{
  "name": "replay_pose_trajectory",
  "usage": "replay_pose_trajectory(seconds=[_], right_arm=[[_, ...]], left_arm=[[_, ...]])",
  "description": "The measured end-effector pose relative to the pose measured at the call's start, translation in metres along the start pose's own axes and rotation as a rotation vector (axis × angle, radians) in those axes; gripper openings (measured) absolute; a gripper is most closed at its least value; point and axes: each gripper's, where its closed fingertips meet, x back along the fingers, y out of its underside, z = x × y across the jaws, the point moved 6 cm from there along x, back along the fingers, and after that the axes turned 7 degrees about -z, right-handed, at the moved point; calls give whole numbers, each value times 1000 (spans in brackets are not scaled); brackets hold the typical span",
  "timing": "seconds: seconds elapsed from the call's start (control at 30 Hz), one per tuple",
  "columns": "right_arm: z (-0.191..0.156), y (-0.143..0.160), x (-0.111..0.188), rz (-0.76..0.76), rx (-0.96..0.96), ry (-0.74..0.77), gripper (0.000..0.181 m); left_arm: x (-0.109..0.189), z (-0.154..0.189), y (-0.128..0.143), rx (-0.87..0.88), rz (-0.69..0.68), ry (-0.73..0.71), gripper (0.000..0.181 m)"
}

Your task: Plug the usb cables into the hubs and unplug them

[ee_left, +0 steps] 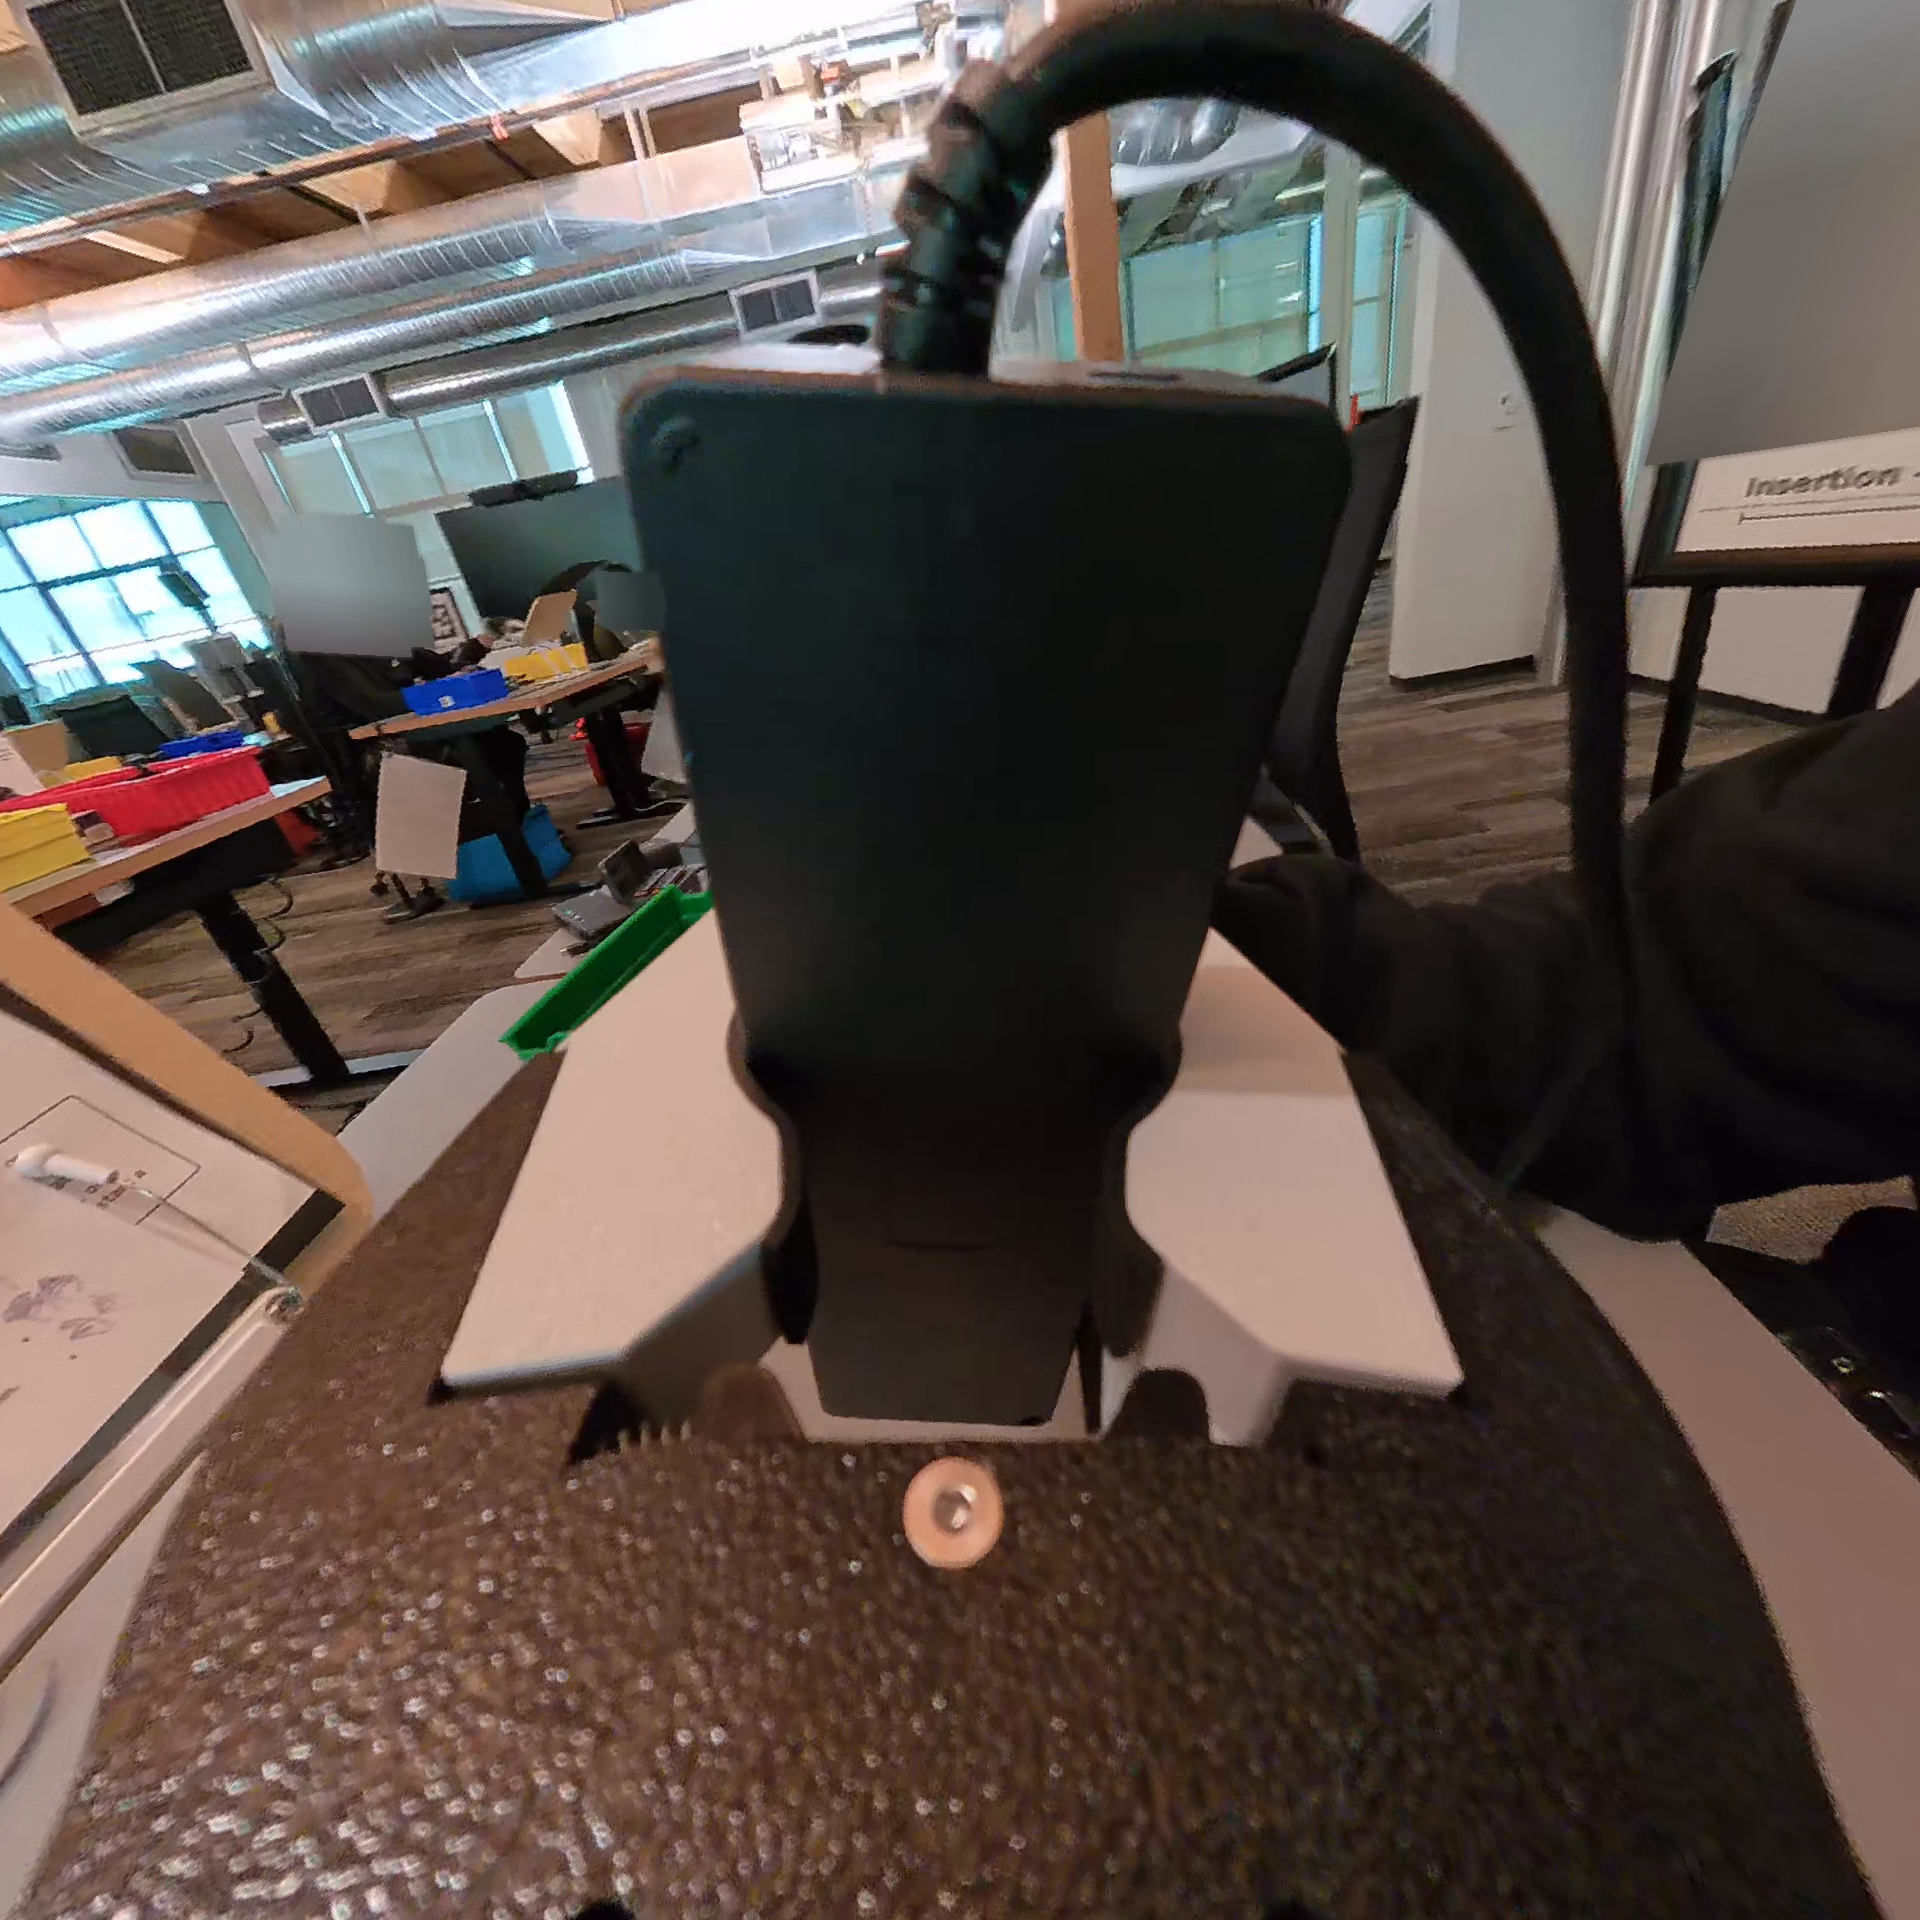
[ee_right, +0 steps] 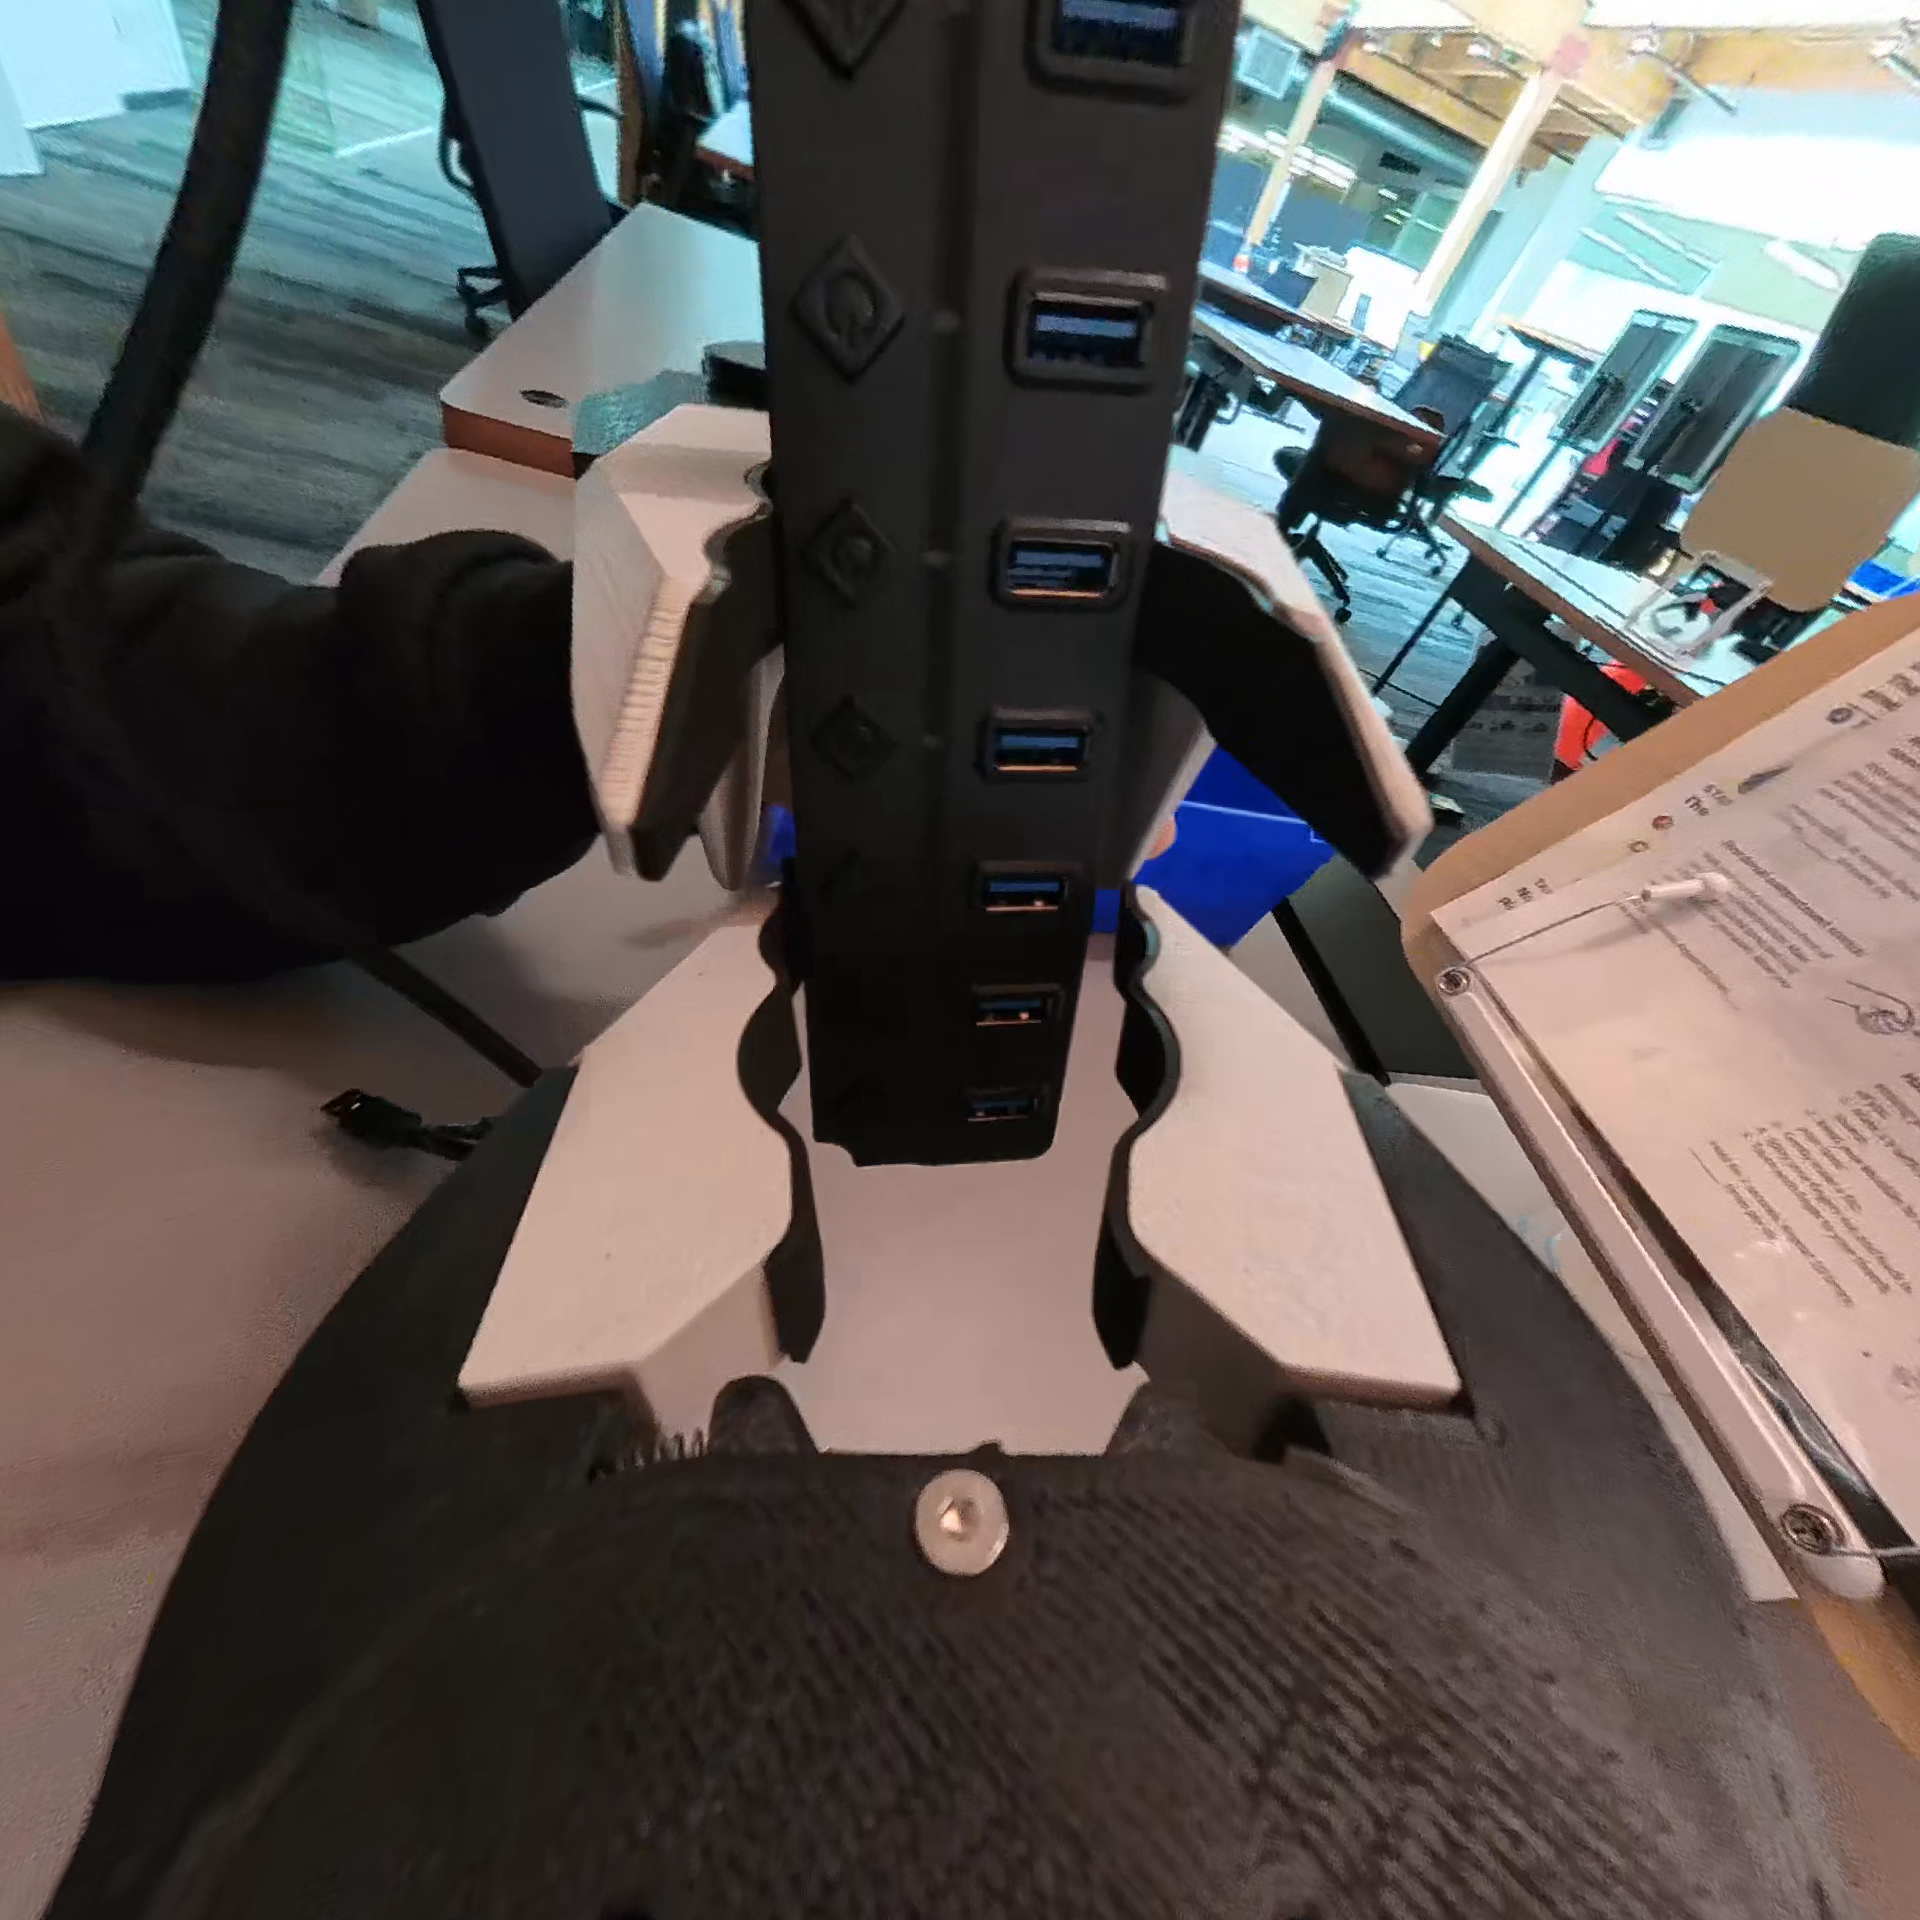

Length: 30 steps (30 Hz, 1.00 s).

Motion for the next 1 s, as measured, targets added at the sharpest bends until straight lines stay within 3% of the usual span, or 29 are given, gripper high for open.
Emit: replay_pose_trajectory(seconds=[0.13,0.27,0.33,0.47,0.57,0.73,0.87,1.0], right_arm=[[1,4,-1,-59,26,-2,53],[10,4,9,-95,87,113,53],[23,8,21,-165,127,247,52],[60,11,64,-305,233,692,52],[75,13,93,-472,397,969,52],[80,3,121,-528,441,1170,53],[83,-1,167,-566,313,1314,52],[108,-4,214,-642,218,1355,53]], left_arm=[[-2,0,4,-40,-65,-31,61],[-1,-7,-2,-28,-103,-160,70],[5,-14,-3,-10,-148,-242,76],[32,-31,7,88,-310,-398,79],[52,-41,0,207,-273,-501,76],[48,-26,-25,239,-95,-391,67],[41,-23,-19,183,-200,-400,67],[42,-27,-11,175,-262,-423,67]])
